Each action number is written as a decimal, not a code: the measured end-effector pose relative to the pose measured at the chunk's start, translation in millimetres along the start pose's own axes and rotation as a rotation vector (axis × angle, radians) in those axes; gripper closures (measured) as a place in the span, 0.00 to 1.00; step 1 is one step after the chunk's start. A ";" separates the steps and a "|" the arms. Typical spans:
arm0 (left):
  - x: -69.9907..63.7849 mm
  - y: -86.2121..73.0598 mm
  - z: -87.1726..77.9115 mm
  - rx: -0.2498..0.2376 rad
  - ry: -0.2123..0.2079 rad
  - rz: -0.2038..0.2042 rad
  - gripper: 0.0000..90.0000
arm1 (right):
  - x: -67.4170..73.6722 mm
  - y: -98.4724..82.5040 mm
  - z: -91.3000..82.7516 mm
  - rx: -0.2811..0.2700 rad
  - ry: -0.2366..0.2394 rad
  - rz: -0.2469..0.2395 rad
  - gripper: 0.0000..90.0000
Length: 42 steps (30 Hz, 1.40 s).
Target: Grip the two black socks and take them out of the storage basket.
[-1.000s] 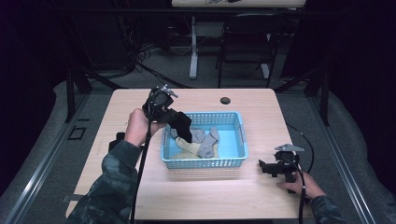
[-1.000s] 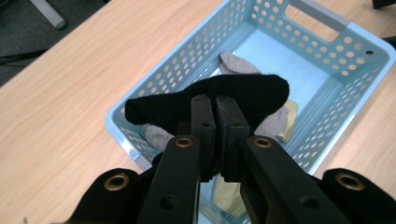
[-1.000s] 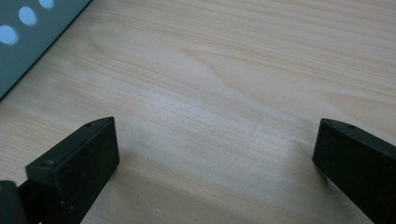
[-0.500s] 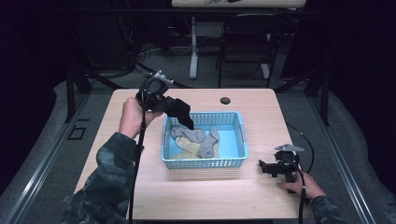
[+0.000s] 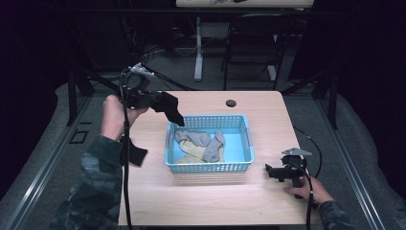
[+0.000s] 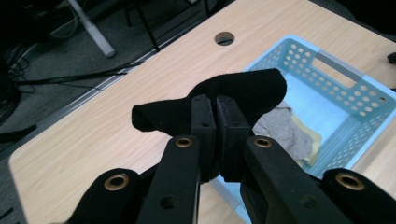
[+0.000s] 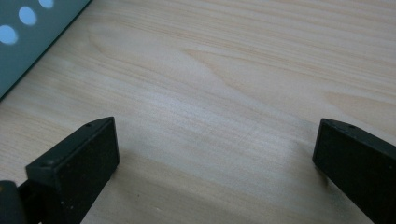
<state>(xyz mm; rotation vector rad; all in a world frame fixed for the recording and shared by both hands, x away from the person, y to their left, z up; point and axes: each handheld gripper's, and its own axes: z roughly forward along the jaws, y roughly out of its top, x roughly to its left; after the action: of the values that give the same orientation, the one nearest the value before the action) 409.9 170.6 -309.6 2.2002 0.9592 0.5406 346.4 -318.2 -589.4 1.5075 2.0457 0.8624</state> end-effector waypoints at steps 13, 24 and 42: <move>36.1 -42.0 -20.1 0.013 0.090 -0.104 0.96 | 0.0 0.0 0.0 0.000 0.000 0.000 0.00; 58.0 -79.1 -15.3 0.024 0.150 -0.193 0.96 | 0.4 -0.2 0.3 -0.004 -0.002 0.004 0.00; 74.0 -137.8 46.7 0.170 0.114 -0.311 0.96 | 0.1 0.0 0.0 0.000 -0.001 0.001 0.00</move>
<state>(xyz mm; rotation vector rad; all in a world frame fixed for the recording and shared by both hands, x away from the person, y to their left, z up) 419.0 277.2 -432.8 2.1261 1.4236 0.4549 346.4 -318.1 -589.4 1.5083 2.0443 0.8613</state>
